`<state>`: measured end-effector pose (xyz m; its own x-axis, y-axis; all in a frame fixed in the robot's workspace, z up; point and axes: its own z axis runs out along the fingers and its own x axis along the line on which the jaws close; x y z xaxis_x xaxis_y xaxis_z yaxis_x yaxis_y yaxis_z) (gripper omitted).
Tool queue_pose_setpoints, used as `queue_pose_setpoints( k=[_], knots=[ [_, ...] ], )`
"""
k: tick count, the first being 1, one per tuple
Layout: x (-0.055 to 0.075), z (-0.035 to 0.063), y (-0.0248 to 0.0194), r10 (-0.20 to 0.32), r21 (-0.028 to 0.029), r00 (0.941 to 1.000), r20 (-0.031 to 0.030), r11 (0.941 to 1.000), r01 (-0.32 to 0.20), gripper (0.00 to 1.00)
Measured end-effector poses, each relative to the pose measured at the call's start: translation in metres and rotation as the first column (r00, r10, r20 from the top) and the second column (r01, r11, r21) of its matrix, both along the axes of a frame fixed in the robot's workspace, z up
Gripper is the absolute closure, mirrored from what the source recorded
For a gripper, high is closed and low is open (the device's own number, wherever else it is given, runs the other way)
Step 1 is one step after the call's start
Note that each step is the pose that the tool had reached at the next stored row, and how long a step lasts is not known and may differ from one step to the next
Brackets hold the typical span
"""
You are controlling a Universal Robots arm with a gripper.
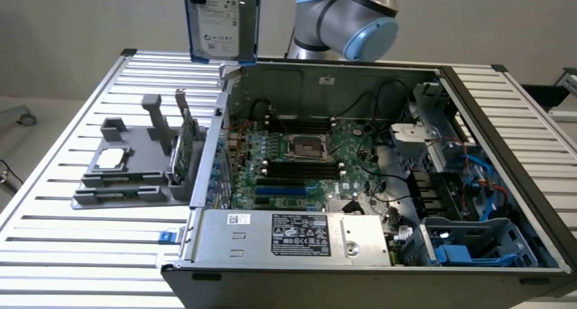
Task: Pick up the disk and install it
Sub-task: 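Pick up the disk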
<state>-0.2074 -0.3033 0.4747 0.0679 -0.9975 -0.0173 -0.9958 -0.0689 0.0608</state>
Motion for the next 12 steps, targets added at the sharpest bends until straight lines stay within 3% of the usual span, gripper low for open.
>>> queue_pose_setpoints(
  k=[12],
  knots=[
    [0.054,0.0025,-0.0136,0.000,0.0127,1.0000,-0.0001,0.9999,0.000,0.67]
  ],
)
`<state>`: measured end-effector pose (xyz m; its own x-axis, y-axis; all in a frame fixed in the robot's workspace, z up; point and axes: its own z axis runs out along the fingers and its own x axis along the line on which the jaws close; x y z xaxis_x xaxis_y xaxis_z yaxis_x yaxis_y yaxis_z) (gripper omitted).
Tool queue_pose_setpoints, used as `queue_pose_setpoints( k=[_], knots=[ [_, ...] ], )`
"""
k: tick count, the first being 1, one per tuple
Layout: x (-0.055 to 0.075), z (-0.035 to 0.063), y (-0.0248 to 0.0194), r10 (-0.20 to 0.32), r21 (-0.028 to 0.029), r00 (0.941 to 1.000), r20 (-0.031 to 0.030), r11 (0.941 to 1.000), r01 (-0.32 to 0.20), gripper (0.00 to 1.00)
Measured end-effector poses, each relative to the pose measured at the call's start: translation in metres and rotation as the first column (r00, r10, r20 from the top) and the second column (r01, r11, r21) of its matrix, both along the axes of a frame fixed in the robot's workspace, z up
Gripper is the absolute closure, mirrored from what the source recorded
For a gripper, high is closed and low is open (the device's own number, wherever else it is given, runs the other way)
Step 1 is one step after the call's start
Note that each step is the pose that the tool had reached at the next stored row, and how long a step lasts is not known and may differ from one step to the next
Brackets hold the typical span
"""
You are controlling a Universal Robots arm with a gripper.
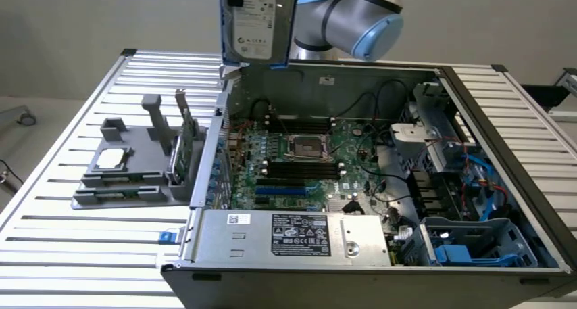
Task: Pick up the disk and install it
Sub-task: 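Pick up the disk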
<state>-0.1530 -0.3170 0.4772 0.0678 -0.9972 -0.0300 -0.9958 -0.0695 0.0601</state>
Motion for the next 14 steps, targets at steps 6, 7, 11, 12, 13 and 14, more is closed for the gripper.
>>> queue_pose_setpoints(
  k=[6,7,11,12,13,14],
  knots=[
    [0.027,-0.0001,-0.0093,0.000,0.0018,1.0000,0.0002,1.0000,0.000,0.67],
    [0.032,-0.0001,-0.0107,0.000,0.0026,1.0000,0.0003,1.0000,0.000,0.67],
    [0.050,0.0010,-0.0168,0.000,0.0080,1.0000,0.0000,1.0000,0.000,0.67],
    [0.055,0.0014,-0.0183,0.000,0.0097,1.0000,0.0000,1.0000,0.000,0.67],
    [0.059,0.0019,-0.0199,0.000,0.0114,1.0000,0.0001,0.9999,0.000,0.67],
    [0.064,0.0023,-0.0215,0.000,0.0131,1.0000,0.0001,0.9999,0.000,0.67]
  ],
)
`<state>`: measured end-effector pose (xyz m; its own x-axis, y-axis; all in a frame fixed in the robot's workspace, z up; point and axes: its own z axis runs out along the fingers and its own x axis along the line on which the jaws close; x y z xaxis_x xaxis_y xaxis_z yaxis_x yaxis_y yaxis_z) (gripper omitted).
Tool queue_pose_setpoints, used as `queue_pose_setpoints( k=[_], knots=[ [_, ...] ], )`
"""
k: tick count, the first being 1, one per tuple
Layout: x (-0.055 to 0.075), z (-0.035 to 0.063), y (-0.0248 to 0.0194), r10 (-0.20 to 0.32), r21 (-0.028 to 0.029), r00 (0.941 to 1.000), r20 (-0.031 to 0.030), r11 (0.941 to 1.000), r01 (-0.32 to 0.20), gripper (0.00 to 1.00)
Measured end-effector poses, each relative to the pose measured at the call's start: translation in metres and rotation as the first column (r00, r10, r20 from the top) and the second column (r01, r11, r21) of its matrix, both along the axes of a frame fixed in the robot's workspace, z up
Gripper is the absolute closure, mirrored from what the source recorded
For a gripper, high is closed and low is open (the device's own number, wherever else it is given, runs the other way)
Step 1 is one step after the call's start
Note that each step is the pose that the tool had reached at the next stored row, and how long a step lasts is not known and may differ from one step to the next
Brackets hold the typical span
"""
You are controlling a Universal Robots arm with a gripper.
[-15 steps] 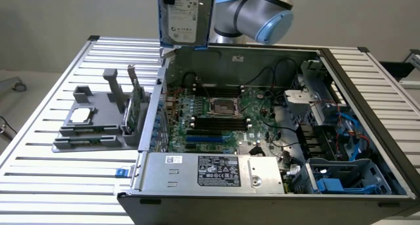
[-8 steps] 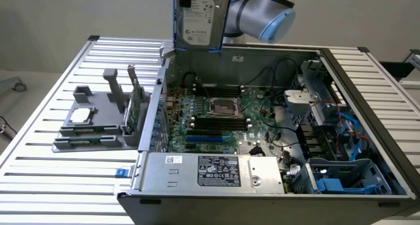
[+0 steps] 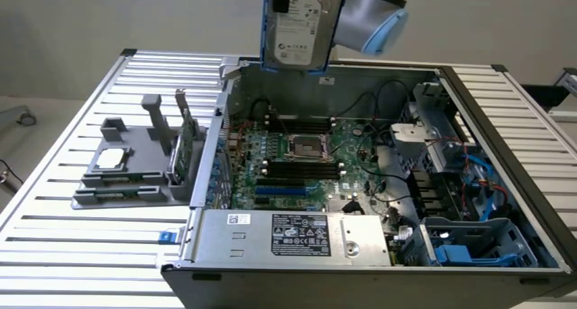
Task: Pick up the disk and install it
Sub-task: 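Pick up the disk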
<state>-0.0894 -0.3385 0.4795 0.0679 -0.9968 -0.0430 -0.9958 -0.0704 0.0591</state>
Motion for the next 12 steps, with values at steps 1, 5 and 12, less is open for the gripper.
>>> queue_pose_setpoints(
  k=[1,5,12],
  knots=[
    [0.005,0.0004,-0.0016,0.000,0.0017,1.0000,0.0000,1.0000,0.000,0.67],
    [0.023,0.0026,-0.0083,0.000,0.0085,1.0000,0.0000,1.0000,0.000,0.67],
    [0.054,0.0071,-0.0207,0.000,0.0209,1.0000,0.0000,0.9998,0.000,0.67]
  ],
)
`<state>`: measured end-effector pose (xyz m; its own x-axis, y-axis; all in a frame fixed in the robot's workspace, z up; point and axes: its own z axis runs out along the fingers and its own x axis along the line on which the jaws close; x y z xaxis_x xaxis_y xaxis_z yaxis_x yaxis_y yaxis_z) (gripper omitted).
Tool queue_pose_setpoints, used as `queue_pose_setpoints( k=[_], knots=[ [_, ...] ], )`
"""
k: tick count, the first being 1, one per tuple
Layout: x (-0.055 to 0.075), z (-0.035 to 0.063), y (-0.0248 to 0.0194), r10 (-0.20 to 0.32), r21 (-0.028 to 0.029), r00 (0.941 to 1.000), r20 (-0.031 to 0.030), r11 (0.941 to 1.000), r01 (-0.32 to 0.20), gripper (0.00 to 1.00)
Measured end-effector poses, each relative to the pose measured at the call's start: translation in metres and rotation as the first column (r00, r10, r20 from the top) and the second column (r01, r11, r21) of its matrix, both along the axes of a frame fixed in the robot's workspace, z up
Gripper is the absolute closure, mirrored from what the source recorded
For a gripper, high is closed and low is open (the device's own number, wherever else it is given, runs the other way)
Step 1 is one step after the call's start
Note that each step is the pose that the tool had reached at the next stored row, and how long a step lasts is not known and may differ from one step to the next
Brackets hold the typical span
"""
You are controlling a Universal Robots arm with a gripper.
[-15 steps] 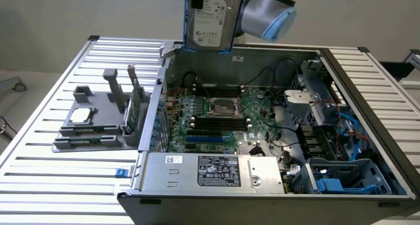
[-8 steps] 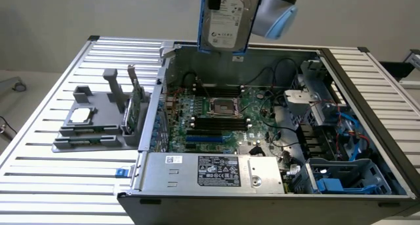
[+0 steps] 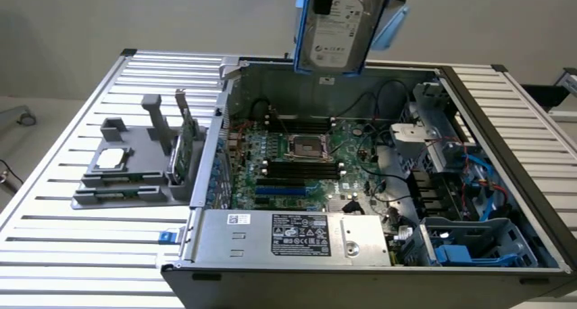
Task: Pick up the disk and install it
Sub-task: 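Pick up the disk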
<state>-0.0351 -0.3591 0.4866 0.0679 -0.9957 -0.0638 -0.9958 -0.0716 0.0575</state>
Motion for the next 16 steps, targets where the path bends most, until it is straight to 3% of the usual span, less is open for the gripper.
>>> queue_pose_setpoints(
  k=[16],
  knots=[
    [0.063,0.0172,-0.0322,0.000,0.0196,1.0000,0.0000,0.9998,0.000,0.67]
  ],
)
